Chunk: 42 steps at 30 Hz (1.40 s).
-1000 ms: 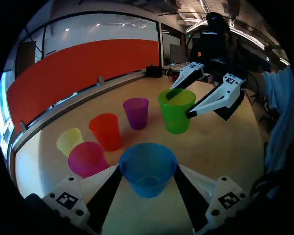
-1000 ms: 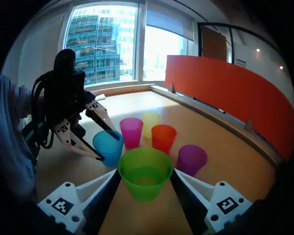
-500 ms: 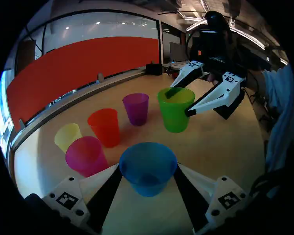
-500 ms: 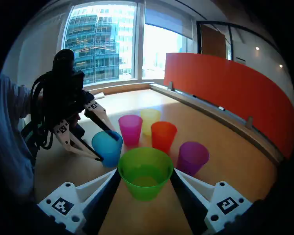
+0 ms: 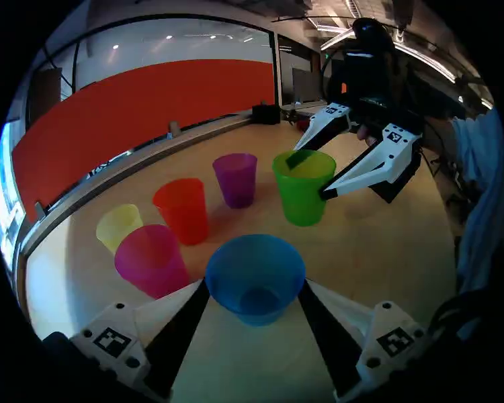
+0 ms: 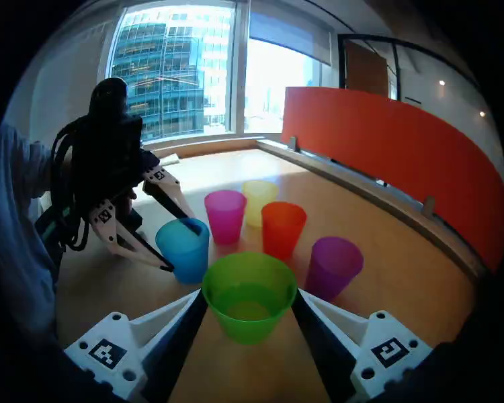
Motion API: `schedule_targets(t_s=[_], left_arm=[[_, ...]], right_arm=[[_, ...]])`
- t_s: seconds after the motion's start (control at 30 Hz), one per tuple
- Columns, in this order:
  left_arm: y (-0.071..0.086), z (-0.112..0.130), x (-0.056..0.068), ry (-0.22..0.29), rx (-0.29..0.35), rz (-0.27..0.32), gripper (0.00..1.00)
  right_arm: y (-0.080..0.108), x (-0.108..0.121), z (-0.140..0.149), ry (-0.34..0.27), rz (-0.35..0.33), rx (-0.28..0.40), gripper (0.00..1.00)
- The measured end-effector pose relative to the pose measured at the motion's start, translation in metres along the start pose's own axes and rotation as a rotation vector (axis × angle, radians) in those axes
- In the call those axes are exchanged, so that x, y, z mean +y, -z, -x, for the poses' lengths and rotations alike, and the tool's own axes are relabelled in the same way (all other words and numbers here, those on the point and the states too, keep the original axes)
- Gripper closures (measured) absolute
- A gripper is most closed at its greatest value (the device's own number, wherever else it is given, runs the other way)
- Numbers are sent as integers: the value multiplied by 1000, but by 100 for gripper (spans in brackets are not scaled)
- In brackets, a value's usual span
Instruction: Pour water
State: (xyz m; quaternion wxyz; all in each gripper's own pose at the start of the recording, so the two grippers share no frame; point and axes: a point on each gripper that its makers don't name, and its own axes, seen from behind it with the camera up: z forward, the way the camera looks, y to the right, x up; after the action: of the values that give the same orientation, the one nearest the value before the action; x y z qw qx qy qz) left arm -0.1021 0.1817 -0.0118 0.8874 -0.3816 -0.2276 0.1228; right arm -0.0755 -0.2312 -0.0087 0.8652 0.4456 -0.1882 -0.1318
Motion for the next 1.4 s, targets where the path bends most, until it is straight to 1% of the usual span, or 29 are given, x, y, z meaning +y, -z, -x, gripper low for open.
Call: schedule_targets(t_s=[0.2, 0.47, 0.7, 1.03, 1.33, 1.4], left_arm=[[5, 8, -5, -10, -35, -21, 4], [11, 12, -6, -5, -45, -28, 4], [15, 15, -3, -20, -51, -30, 4], [22, 22, 2, -14, -62, -23, 4], [26, 23, 2, -12, -69, -30, 4], [28, 23, 3, -11, -68, -31, 4]], right_arm=[[-3, -1, 6, 1, 1, -6, 9], [-8, -4, 17, 0, 1, -19, 9], [-10, -5, 24, -6, 1, -25, 9], [-14, -8, 30, -13, 2, -29, 9], [-12, -9, 31, -27, 5, -24, 6], [-11, -9, 32, -28, 6, -26, 3]])
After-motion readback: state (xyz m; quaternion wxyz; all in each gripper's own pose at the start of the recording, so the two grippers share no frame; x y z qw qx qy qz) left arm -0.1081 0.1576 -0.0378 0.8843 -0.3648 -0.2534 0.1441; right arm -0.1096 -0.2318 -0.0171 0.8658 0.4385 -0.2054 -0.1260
